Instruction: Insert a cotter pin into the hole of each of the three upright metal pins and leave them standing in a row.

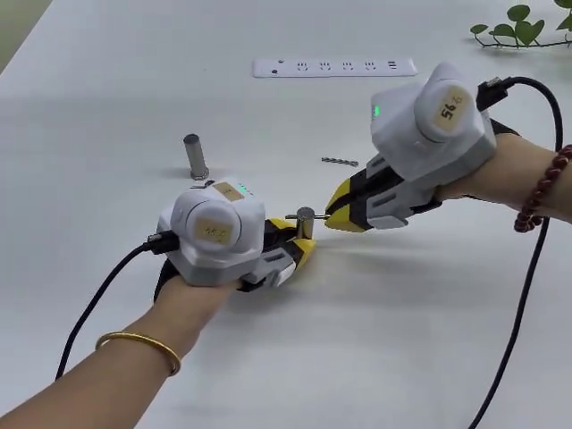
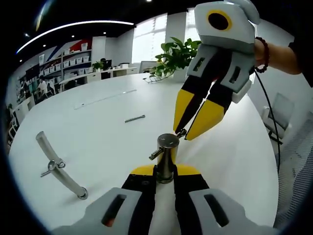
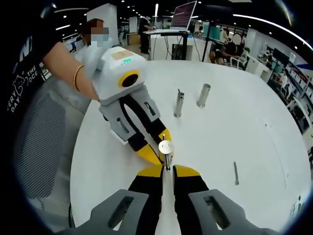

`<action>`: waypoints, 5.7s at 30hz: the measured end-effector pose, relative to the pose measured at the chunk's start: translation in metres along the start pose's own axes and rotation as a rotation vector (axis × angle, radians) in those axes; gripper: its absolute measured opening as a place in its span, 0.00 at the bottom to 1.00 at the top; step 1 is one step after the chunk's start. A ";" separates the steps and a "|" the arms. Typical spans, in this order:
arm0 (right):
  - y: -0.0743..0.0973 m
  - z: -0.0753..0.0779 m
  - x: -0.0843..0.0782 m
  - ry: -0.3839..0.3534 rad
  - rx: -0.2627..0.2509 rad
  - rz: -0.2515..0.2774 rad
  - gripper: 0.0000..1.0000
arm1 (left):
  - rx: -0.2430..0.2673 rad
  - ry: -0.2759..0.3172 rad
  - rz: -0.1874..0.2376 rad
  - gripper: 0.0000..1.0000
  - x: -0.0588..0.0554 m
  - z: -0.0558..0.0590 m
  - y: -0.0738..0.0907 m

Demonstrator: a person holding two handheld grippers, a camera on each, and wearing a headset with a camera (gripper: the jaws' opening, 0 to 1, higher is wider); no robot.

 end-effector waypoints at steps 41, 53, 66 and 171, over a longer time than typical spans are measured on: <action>-0.011 0.000 0.007 0.037 -0.008 0.051 0.00 | 0.017 0.037 0.007 0.11 -0.001 0.000 -0.001; -0.015 -0.002 0.008 0.031 -0.006 0.037 0.00 | 0.027 0.050 0.001 0.11 -0.003 0.000 -0.001; -0.018 0.004 0.005 -0.028 -0.029 0.050 0.09 | 0.059 0.039 -0.033 0.16 -0.009 -0.004 0.004; -0.035 0.013 0.024 -0.059 -0.020 0.029 0.08 | 0.131 0.074 0.142 0.99 0.008 -0.011 0.123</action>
Point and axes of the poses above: the centre of the closed fingertips' face, and the gripper's own axes: y roughly backward along the fingers, z roughly to its right, x roughly out of its top, the point moved 6 cm from there along y, roughly backward along the fingers, and after that the axes turned 13 degrees about y, right-handed, at the moved point
